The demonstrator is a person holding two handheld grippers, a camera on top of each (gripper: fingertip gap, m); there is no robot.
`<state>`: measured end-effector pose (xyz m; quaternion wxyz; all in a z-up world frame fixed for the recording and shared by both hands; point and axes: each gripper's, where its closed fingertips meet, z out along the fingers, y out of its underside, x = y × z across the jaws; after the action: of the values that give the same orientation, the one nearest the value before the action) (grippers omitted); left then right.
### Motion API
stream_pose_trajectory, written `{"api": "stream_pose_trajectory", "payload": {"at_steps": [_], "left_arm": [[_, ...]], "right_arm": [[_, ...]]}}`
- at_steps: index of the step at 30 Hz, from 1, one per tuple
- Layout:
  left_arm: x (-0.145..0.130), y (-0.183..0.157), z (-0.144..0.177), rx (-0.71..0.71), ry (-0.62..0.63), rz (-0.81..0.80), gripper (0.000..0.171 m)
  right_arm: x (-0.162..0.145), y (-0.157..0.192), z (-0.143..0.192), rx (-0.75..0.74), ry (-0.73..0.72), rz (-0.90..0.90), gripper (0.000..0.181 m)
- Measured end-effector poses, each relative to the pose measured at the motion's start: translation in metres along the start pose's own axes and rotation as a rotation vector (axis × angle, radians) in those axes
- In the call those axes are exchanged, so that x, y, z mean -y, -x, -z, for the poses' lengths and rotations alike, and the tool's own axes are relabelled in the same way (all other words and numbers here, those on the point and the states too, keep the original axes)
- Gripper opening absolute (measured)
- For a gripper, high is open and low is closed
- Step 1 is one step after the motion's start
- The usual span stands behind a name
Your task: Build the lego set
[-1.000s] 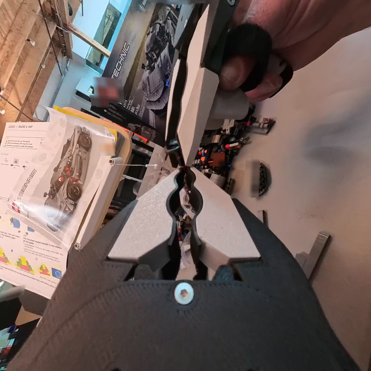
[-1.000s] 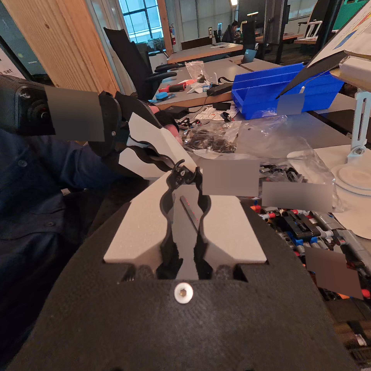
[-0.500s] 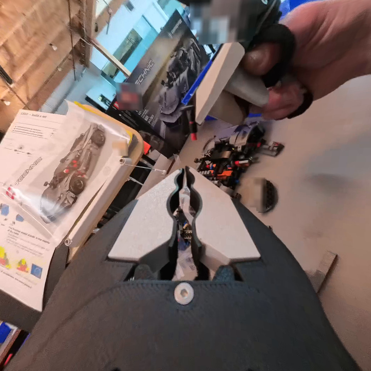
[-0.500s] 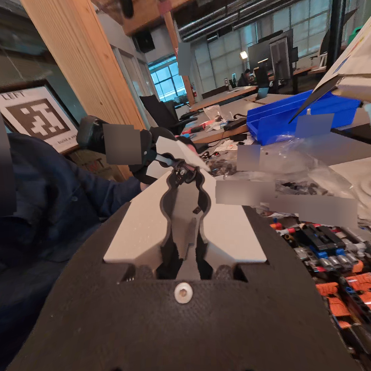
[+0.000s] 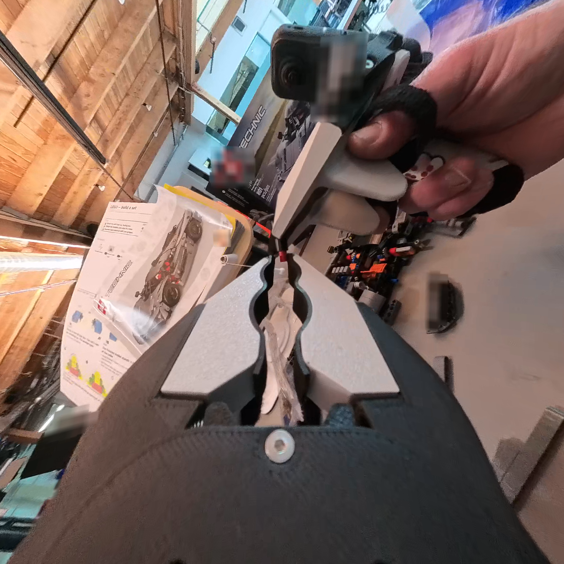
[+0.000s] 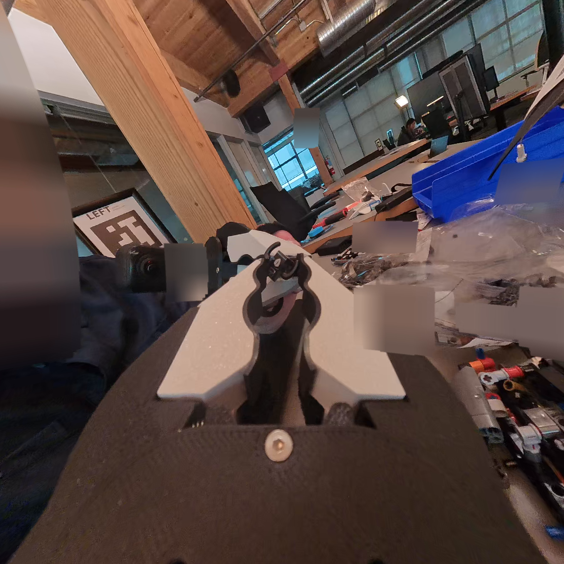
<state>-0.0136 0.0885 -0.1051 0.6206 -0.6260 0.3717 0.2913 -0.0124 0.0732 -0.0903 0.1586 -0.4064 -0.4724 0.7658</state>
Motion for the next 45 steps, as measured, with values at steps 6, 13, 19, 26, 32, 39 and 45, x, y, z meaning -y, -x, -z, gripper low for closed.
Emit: {"api": "stream_pose_trajectory", "payload": {"at_steps": [6,13,19,26,32,39,45], "left_arm": [[-0.003,0.002,-0.003,0.047,0.044,-0.058,0.002],[-0.007,0.003,-0.006,0.068,0.080,-0.083,0.002],[-0.016,-0.002,-0.008,0.037,0.148,-0.093,0.001],[-0.043,-0.026,-0.016,-0.109,0.281,-0.096,0.000],[-0.040,-0.012,-0.018,-0.145,0.199,0.063,0.000],[-0.023,-0.014,-0.014,-0.130,0.080,0.103,0.017],[-0.020,-0.006,-0.008,-0.083,0.063,0.071,0.018]], "right_arm": [[0.004,-0.006,0.000,-0.053,-0.044,0.005,0.018],[0.003,-0.010,-0.002,-0.076,-0.051,-0.007,0.018],[-0.001,-0.016,-0.003,-0.120,-0.037,-0.005,0.018],[0.019,-0.009,0.008,-0.163,-0.108,0.067,0.015],[0.006,-0.017,0.012,-0.150,-0.046,-0.017,0.016],[-0.001,-0.022,-0.002,-0.157,-0.042,-0.031,0.017],[-0.006,-0.034,0.004,-0.310,0.056,0.090,0.018]]}}
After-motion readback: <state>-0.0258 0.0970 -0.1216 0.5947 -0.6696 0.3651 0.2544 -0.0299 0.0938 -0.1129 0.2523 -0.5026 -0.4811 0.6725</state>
